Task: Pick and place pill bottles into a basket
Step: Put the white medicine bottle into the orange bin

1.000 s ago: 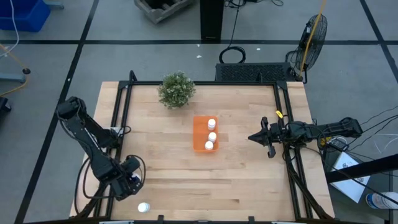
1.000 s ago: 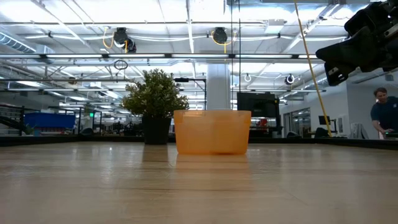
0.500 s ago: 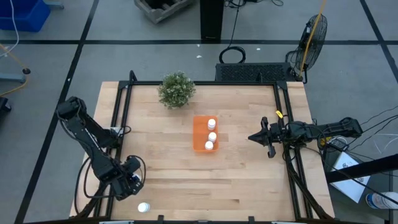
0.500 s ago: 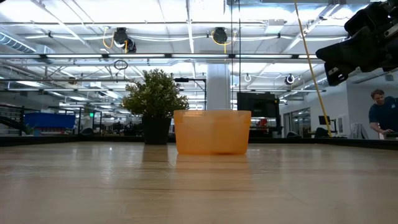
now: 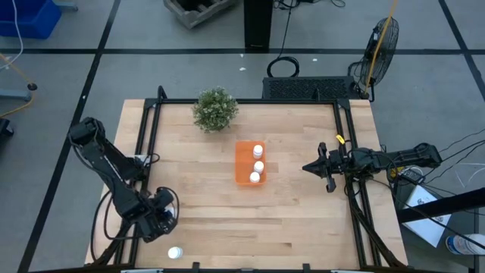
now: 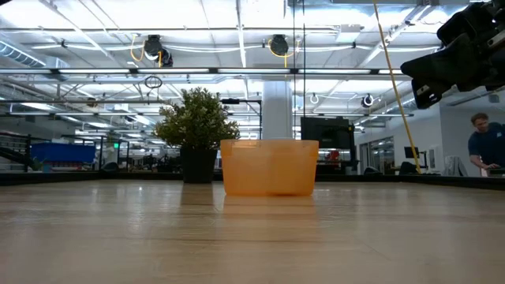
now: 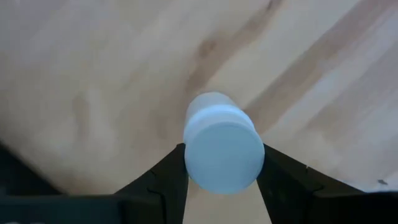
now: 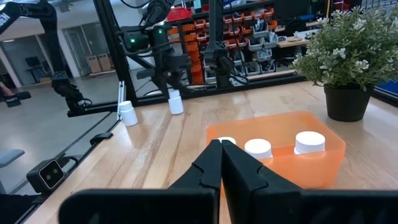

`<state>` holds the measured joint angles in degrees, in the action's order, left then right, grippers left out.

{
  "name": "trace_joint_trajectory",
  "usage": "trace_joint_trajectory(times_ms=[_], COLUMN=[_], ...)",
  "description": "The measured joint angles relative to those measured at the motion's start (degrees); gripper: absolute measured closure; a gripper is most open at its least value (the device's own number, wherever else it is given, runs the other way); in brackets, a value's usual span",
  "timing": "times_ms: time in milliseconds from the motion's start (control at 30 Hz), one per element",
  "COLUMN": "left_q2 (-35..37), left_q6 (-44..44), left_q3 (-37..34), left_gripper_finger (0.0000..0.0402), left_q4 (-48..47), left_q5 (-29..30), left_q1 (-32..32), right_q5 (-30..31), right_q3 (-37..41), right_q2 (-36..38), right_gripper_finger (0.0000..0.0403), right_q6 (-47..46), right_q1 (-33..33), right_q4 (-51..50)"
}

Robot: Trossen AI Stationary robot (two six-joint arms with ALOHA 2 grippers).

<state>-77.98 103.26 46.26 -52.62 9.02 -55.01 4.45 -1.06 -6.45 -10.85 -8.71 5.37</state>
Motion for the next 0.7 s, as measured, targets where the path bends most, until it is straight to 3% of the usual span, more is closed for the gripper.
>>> trace_joint_trajectory(times_ms=[333, 700], left_q2=[0.6, 0.9], left_q6=[-15.9, -40.6], left_q3=[0.0, 0.0], left_gripper_finger=[0.023, 0.0231], left_q4=[-0.9, 0.7], left_q5=[7.7, 6.0], left_q1=[9.9, 25.9], right_q5=[0.0, 0.0], right_q3=[0.0, 0.0], right_q2=[0.0, 0.0], right_gripper_finger=[0.0403, 0.0403], right_q6=[0.0, 0.0], right_q1=[0.0, 0.0], right_q4=[0.0, 0.0])
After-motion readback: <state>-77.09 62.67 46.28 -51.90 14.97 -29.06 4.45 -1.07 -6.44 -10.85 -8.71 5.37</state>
